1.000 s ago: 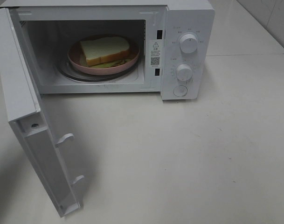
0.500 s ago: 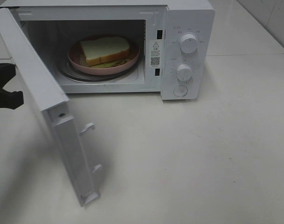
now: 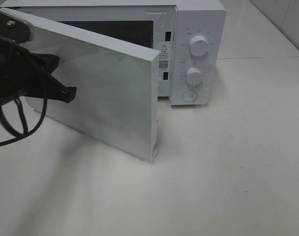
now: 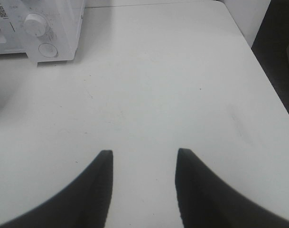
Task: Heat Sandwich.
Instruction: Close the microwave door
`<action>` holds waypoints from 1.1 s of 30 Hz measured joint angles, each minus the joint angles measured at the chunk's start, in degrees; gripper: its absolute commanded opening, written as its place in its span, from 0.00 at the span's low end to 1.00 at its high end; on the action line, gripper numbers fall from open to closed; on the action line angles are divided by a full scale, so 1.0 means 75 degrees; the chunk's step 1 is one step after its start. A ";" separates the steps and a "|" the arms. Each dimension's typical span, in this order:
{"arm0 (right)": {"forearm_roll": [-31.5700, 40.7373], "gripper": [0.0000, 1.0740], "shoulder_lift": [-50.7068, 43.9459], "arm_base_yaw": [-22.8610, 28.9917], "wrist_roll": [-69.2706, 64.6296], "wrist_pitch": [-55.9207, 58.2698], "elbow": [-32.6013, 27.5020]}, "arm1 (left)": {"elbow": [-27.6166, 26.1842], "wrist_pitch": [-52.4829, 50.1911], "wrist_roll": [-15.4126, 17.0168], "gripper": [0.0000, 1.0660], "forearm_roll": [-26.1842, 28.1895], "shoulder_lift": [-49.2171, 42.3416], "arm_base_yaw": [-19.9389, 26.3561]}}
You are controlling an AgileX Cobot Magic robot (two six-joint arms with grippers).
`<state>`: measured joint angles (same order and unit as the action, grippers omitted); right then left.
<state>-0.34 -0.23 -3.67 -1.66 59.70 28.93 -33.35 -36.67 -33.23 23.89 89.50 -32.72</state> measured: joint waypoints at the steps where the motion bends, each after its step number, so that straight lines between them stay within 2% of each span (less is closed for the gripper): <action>1: 0.0000 0.40 0.0000 0.0000 0.0000 0.0000 0.0000 | -0.0160 0.0000 -0.0397 0.00 0.0191 0.0168 -0.0084; 2: 0.0000 0.40 0.0000 0.0000 0.0000 0.0000 0.0000 | -0.0160 0.0000 -0.0397 0.00 0.0191 0.0168 -0.0084; 3: 0.0000 0.40 0.0000 0.0000 0.0000 0.0000 0.0000 | -0.0313 0.0000 -0.0787 0.00 0.0351 0.0328 -0.0153; 4: 0.0000 0.40 0.0000 0.0000 0.0000 0.0000 0.0000 | -0.0619 0.0000 -0.1528 0.00 0.0619 0.0634 -0.0267; 6: 0.0000 0.40 0.0000 0.0000 0.0000 0.0000 0.0000 | -0.0894 -0.0008 -0.2124 0.00 0.0810 0.0871 -0.0336; 7: 0.0000 0.40 0.0000 0.0000 0.0000 0.0000 0.0000 | -0.0894 -0.0008 -0.2124 0.00 0.0810 0.0871 -0.0336; 9: 0.0000 0.40 0.0000 0.0000 0.0000 0.0000 0.0000 | -0.1322 -0.0038 -0.2918 0.00 0.1001 0.1222 -0.0397; 11: 0.0000 0.40 0.0000 0.0000 0.0000 0.0000 0.0000 | -0.1620 -0.0053 -0.3316 0.00 0.1161 0.1444 -0.0405; 12: 0.0000 0.40 0.0000 0.0000 0.0000 0.0000 0.0000 | -0.1620 -0.0053 -0.3316 0.00 0.1161 0.1444 -0.0405; 13: 0.0000 0.40 0.0000 0.0000 0.0000 0.0000 0.0000 | -0.1872 -0.0053 -0.3736 0.00 0.1306 0.1627 -0.0405; 17: 0.0000 0.40 0.0000 0.0000 0.0000 0.0000 0.0000 | -0.2231 -0.0069 -0.4347 0.00 0.1528 0.1872 -0.0420; 18: 0.0000 0.40 0.0000 0.0000 0.0000 0.0000 0.0000 | -0.2437 -0.0061 -0.4851 0.00 0.1665 0.2009 -0.0497; 20: 0.0000 0.40 0.0000 0.0000 0.0000 0.0000 0.0000 | -0.2613 -0.0031 -0.5562 0.00 0.1864 0.2154 -0.0619; 21: 0.0000 0.40 0.0000 0.0000 0.0000 0.0000 0.0000 | -0.2613 -0.0031 -0.5562 0.00 0.1864 0.2154 -0.0619; 22: 0.0000 0.40 0.0000 0.0000 0.0000 0.0000 0.0000 | -0.2804 -0.0015 -0.6448 0.00 0.2208 0.2322 -0.0772; 24: 0.0000 0.40 0.0000 0.0000 0.0000 0.0000 0.0000 | -0.2964 -0.0023 -0.7311 0.00 0.2567 0.2498 -0.0917; 25: 0.0000 0.40 0.0000 0.0000 0.0000 0.0000 0.0000 | -0.2964 -0.0023 -0.7311 0.00 0.2567 0.2498 -0.0917; 26: 0.0000 0.40 0.0000 0.0000 0.0000 0.0000 0.0000 | -0.3140 -0.0076 -0.8128 0.00 0.2918 0.2674 -0.1054; 28: 0.0000 0.40 0.0000 0.0000 0.0000 0.0000 0.0000 | -0.3331 -0.0283 -0.8900 0.00 0.3224 0.2903 -0.1138; 29: 0.0000 0.40 0.0000 0.0000 0.0000 0.0000 0.0000 | -0.3331 -0.0283 -0.8900 0.00 0.3224 0.2903 -0.1138; 30: 0.0000 0.40 0.0000 0.0000 0.0000 0.0000 0.0000 | -0.3461 -0.0527 -0.9450 0.00 0.3438 0.3079 -0.1207; 33: 0.0000 0.40 0.0000 0.0000 0.0000 0.0000 0.0000 | -0.3606 -0.0840 -1.0038 0.00 0.3591 0.3277 -0.1276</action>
<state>-0.34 -0.23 -3.67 -1.66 59.70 28.93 -60.39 -42.97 -108.52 50.82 114.08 -42.28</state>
